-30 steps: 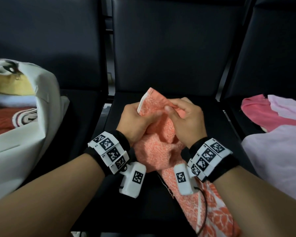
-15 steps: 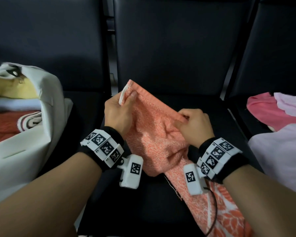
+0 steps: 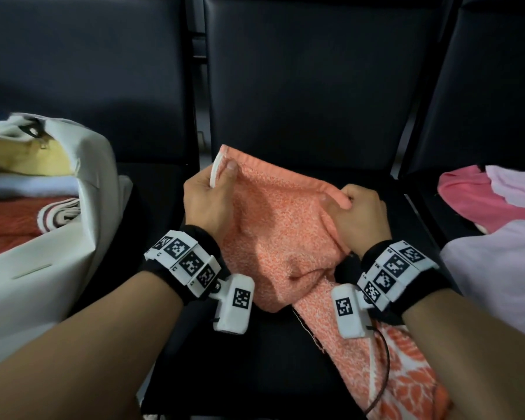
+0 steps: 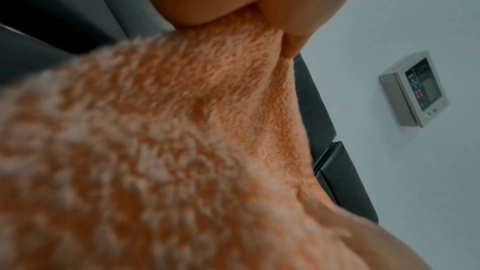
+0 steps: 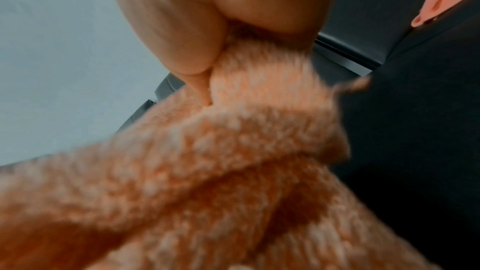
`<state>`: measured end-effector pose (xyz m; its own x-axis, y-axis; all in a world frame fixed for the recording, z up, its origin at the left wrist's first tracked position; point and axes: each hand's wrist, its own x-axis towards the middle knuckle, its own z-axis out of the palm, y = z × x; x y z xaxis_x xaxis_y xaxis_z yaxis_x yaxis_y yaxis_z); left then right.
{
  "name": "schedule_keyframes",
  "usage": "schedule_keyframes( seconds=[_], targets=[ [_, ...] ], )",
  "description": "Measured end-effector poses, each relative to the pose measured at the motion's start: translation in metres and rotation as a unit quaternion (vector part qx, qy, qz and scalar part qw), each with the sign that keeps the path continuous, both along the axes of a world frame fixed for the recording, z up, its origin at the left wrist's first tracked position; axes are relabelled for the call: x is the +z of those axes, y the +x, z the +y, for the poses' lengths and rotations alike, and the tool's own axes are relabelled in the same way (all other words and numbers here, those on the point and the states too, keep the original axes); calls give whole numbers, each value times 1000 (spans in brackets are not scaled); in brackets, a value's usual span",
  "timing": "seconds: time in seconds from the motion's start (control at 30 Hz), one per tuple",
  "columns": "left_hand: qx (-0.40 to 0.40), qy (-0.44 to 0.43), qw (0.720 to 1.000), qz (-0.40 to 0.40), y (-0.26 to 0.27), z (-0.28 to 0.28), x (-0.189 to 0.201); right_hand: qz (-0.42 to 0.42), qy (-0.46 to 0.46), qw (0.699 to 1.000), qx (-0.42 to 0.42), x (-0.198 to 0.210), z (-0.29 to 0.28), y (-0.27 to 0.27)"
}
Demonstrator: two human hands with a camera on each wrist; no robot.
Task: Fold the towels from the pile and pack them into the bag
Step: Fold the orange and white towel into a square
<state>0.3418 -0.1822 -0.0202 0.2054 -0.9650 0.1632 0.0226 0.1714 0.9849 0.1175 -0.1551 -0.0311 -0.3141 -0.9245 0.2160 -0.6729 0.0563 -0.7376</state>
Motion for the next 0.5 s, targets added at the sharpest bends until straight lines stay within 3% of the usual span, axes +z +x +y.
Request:
schedule_keyframes(
  seconds=[0.2, 0.4, 0.5],
  targets=[
    [-97, -3, 994, -48, -15, 7, -4, -15, -64, 995, 70, 9, 6, 11],
    [-232, -73, 964, -105, -27, 13, -11, -77, -27, 972, 220, 15, 14, 24],
    [-284, -55, 951, -111, -25, 16, -11, -99, -25, 961, 256, 17, 17, 27]
  ],
)
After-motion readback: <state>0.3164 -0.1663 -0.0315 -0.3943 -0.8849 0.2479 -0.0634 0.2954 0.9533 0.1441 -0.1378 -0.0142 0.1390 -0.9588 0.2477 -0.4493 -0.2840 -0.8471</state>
